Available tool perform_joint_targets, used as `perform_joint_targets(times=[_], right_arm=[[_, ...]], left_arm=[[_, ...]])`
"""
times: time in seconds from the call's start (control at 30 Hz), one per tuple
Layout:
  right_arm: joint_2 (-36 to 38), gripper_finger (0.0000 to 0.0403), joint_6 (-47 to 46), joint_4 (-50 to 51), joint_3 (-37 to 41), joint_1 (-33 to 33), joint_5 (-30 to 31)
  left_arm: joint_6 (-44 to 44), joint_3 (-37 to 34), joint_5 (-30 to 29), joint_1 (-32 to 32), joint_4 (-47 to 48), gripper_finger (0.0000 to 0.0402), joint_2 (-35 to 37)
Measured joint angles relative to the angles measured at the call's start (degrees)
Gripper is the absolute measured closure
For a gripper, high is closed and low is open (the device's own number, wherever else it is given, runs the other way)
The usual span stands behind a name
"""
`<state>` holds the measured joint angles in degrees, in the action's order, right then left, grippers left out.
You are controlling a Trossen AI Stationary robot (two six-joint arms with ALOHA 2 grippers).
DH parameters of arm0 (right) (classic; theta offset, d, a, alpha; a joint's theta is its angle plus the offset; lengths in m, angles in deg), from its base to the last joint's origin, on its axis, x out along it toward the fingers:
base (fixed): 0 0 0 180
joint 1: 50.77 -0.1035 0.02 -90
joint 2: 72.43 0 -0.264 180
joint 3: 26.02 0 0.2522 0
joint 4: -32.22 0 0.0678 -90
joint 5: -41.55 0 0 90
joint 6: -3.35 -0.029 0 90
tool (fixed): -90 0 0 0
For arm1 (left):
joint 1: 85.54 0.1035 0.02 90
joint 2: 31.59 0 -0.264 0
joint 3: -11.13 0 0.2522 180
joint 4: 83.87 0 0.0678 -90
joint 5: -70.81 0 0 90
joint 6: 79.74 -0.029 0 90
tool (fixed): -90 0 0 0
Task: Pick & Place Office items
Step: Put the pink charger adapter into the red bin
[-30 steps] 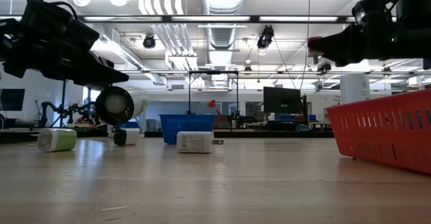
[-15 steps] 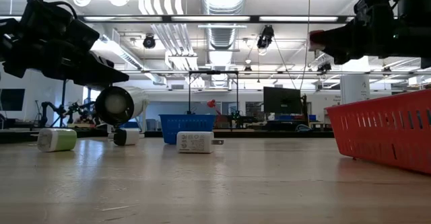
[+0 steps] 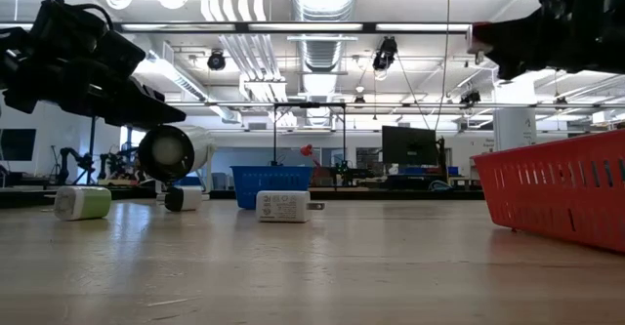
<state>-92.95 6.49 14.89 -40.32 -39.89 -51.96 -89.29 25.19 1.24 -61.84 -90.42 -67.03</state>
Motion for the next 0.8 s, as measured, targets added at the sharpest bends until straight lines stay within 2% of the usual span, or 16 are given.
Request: perform_joint_targets(times=[0.5,0.8], right_arm=[[20.2,0.0275,1.1,19.1,0.0,0.0,0.6],[20.1,0.0275,1.2,20.7,0.0,0.0,0.6]], left_arm=[[0.4,0.0,0.0,0.0,0.2,0.0396,0.0],[0.3,0.0,0.0,0.0,0.2,0.0396,0.0]])
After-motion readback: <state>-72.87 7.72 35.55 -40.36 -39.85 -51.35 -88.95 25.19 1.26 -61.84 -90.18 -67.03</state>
